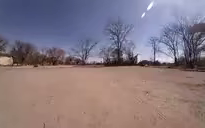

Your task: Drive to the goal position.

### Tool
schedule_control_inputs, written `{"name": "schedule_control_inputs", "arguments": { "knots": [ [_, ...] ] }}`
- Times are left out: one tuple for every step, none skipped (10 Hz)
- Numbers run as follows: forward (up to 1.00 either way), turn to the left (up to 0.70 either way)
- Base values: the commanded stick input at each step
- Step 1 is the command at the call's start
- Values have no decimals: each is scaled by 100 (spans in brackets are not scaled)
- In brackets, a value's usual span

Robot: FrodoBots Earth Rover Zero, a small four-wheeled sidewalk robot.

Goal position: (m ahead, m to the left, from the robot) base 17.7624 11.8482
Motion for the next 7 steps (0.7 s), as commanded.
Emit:
{"name": "schedule_control_inputs", "arguments": {
  "knots": [
    [100,0],
    [100,9],
    [100,27],
    [100,27],
    [100,27],
    [100,27],
    [100,27]
  ]
}}
